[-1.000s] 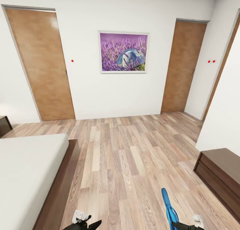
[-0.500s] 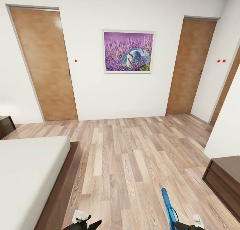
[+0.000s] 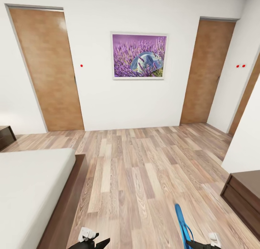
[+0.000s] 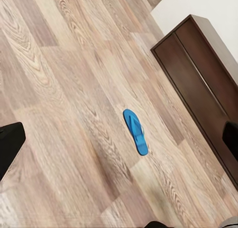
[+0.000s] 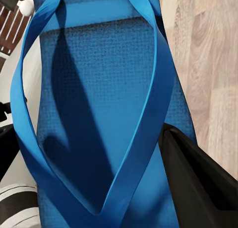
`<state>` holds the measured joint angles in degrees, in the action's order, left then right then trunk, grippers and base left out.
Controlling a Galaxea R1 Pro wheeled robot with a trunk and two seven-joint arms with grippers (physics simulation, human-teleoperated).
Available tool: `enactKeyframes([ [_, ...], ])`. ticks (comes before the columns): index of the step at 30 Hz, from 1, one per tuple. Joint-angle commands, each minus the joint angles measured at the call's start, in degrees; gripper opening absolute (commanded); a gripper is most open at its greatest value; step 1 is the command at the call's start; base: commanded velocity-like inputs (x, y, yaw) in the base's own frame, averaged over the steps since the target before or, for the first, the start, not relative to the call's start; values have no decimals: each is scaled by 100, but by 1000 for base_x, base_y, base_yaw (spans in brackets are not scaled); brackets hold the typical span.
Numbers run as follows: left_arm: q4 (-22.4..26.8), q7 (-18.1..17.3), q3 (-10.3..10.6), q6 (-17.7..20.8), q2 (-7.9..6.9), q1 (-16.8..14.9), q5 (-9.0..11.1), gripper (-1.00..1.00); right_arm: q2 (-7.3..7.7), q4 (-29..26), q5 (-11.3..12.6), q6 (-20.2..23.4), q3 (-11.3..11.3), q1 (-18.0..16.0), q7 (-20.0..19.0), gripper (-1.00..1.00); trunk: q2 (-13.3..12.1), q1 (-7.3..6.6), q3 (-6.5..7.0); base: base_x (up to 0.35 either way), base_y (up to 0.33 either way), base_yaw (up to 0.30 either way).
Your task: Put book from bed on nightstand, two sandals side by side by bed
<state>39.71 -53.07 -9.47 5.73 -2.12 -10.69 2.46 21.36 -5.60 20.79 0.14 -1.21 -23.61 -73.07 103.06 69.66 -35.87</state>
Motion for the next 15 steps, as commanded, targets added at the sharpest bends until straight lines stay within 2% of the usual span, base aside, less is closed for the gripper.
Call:
enactKeyframes([
  [1,1,-28,-11,60,1,-3,26,100,0,2,-4,13,-12,-4,-15,-100,3,2,-6,283,0,0],
  [15,1,-28,-11,60,1,-3,26,100,-9,-3,-4,13,-11,-4,-14,-100,3,2,-6,322,0,0],
])
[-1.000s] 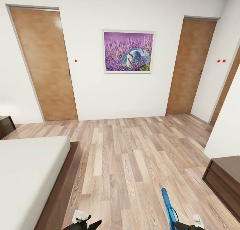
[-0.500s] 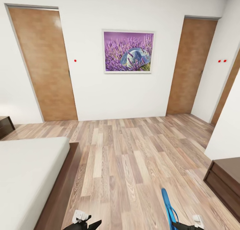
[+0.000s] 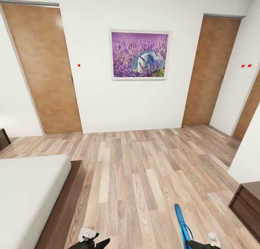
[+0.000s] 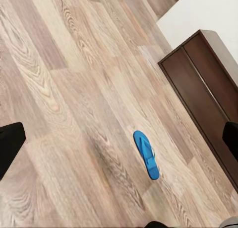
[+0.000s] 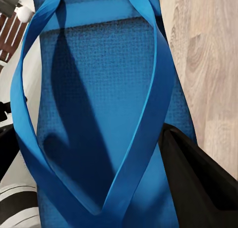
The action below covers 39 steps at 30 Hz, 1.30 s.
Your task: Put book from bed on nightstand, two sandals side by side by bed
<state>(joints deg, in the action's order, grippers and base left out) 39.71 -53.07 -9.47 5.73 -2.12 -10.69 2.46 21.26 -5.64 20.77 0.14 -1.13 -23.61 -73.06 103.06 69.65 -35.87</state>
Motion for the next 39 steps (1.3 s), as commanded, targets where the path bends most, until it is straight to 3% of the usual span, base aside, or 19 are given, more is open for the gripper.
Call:
enactKeyframes([
  [1,1,-28,-11,60,1,-3,26,100,1,0,-3,13,-19,-4,-15,-100,3,3,-6,329,0,0],
  [39,1,-28,-11,61,1,-3,26,100,-15,5,-2,-141,-19,-4,-20,-100,3,3,-6,329,0,16],
])
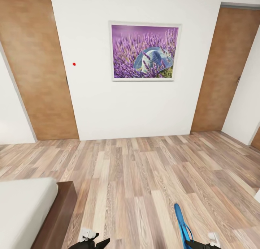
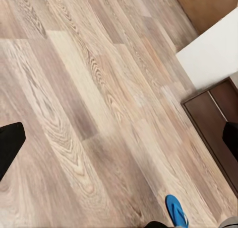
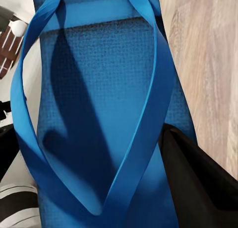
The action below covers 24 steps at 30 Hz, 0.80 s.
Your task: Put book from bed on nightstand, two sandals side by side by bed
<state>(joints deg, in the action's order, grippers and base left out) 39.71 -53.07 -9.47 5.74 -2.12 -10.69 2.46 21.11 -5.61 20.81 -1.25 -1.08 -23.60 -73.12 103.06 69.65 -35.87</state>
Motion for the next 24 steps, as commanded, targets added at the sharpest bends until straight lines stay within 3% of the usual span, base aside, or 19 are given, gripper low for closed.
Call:
enactKeyframes([
  [1,1,-28,-11,59,1,-3,26,100,0,4,-3,-3,-19,-4,-14,-100,3,3,-6,329,0,0],
  [24,1,-28,-11,58,1,-3,26,100,-1,6,-6,0,-18,-4,-18,-100,3,3,-6,329,0,0],
])
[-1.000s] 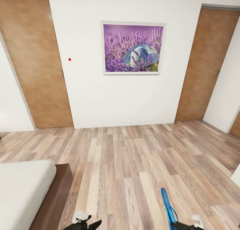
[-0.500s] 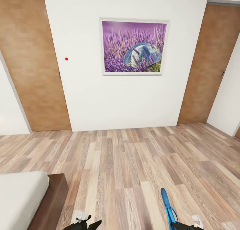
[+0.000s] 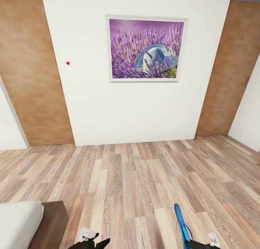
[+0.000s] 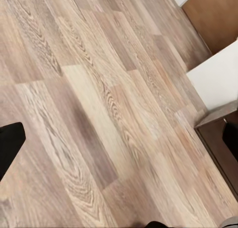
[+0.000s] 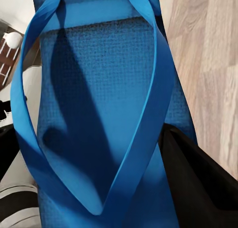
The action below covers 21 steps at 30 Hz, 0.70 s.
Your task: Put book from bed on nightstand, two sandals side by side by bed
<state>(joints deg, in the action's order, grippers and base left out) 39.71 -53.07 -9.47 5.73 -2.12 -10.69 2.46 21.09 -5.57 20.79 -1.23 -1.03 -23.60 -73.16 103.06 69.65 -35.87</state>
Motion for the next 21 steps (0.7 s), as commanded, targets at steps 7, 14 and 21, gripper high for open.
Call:
enactKeyframes([
  [7,1,-28,-11,59,1,-3,26,100,2,3,-5,-5,-23,-4,-14,-100,3,3,-6,329,0,0],
  [14,1,-28,-11,64,1,-3,26,100,-3,1,-4,-5,-21,-4,-14,-100,3,3,-6,329,0,0],
  [21,1,-28,-11,68,1,-3,26,100,-8,2,-5,-4,-21,-2,-14,-100,3,3,-6,329,0,0],
])
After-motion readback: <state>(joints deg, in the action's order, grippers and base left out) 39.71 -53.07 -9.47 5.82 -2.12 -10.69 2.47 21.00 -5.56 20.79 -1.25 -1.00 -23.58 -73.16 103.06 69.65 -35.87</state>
